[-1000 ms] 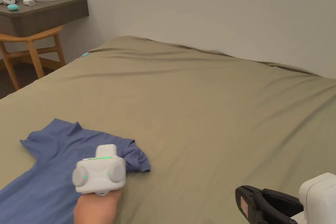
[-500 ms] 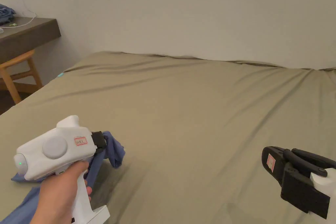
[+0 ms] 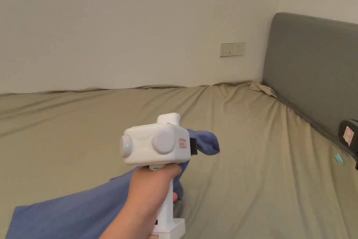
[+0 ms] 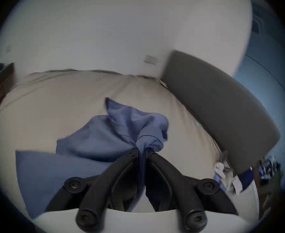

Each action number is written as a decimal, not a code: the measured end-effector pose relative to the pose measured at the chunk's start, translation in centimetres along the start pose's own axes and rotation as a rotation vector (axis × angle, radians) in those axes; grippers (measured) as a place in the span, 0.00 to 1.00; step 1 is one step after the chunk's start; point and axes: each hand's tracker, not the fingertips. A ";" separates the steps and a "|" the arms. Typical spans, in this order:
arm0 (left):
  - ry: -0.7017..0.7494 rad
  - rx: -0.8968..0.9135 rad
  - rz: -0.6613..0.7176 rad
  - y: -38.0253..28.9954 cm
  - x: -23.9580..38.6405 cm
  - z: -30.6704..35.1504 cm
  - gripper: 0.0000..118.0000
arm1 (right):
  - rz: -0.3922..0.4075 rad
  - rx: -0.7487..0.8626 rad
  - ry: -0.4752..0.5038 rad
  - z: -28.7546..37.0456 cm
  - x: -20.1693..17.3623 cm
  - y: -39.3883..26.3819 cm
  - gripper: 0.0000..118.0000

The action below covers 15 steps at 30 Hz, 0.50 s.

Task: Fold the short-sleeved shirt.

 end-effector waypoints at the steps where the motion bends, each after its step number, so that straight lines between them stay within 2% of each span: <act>1: -0.034 -0.034 -0.003 -1.2 2.5 -1.7 0.04 | 0.002 0.009 -0.033 1.1 1.3 0.2 0.05; 5: -0.085 -0.210 -0.026 -7.0 9.7 -7.3 0.04 | -0.054 0.013 -0.067 4.2 4.2 -0.1 0.05; 8: -0.070 -0.325 -0.070 -12.3 12.6 -10.5 0.04 | -0.074 0.009 -0.074 5.3 4.8 -1.0 0.05; 9: -0.059 -0.357 -0.086 -14.0 13.3 -11.4 0.20 | -0.067 -0.003 -0.075 5.4 4.9 -1.3 0.05; 10: -0.099 -0.352 -0.080 -15.3 13.5 -11.9 0.62 | -0.056 -0.016 -0.075 5.3 4.8 -1.6 0.05; 11: -0.195 -0.347 -0.042 -16.6 13.4 -12.0 0.98 | -0.047 -0.025 -0.072 5.4 4.8 -1.8 0.05; 13: -0.384 -0.399 0.101 -17.6 12.4 -11.5 0.99 | -0.044 -0.032 -0.063 5.3 4.6 -2.2 0.05; 14: -0.446 -0.360 0.178 -17.3 11.9 -10.3 0.99 | -0.047 -0.034 -0.053 5.0 4.5 -2.3 0.05; 15: -0.432 -0.336 0.195 -15.6 10.8 -9.0 0.99 | -0.053 -0.033 -0.039 4.8 4.3 -2.5 0.05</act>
